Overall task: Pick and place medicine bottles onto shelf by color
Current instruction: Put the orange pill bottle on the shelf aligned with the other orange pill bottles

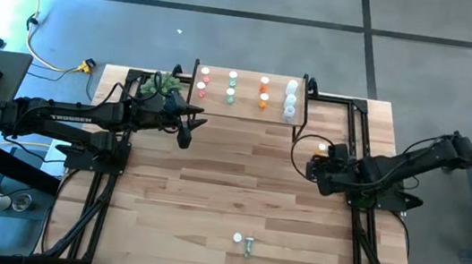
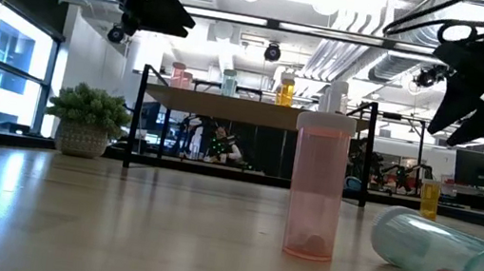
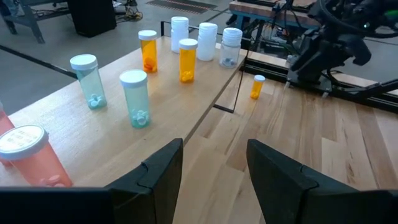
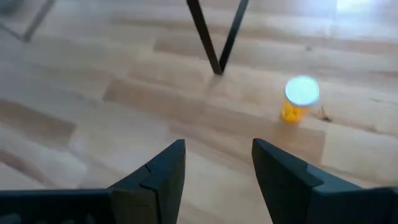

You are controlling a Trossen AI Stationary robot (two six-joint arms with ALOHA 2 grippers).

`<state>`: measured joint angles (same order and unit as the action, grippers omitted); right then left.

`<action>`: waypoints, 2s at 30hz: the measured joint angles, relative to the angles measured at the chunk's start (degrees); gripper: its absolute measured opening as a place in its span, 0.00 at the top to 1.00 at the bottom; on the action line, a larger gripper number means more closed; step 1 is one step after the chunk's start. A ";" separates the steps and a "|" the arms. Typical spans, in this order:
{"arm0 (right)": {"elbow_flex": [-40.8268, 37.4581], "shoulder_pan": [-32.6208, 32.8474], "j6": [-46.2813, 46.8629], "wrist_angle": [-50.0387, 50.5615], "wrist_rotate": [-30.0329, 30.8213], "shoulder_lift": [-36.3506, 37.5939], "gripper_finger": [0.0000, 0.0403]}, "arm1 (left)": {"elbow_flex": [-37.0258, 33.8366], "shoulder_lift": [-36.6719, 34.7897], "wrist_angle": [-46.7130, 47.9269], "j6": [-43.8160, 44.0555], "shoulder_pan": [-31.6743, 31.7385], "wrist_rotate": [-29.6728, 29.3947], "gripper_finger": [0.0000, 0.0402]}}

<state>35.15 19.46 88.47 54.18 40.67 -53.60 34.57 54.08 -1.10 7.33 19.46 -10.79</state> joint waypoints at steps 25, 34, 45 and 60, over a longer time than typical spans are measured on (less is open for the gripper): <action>-11.52 6.58 12.03 -14.27 5.96 -4.43 0.56 | 0.00 0.00 -0.02 -0.05 0.00 -0.09 0.58; -11.71 5.39 15.34 -14.71 7.07 -15.88 0.56 | 0.00 0.00 -0.02 -6.00 0.02 -6.06 0.58; -11.68 1.85 19.61 -19.68 12.11 -31.28 0.56 | 0.00 0.00 -0.17 -14.00 0.02 -14.22 0.58; -11.64 -2.59 19.58 -26.66 16.02 -43.24 0.56 | 0.00 0.00 -1.99 -17.20 0.02 -14.32 0.58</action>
<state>23.51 16.87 108.05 27.53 56.69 -96.85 34.57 54.08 -3.10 -9.87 19.49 -25.10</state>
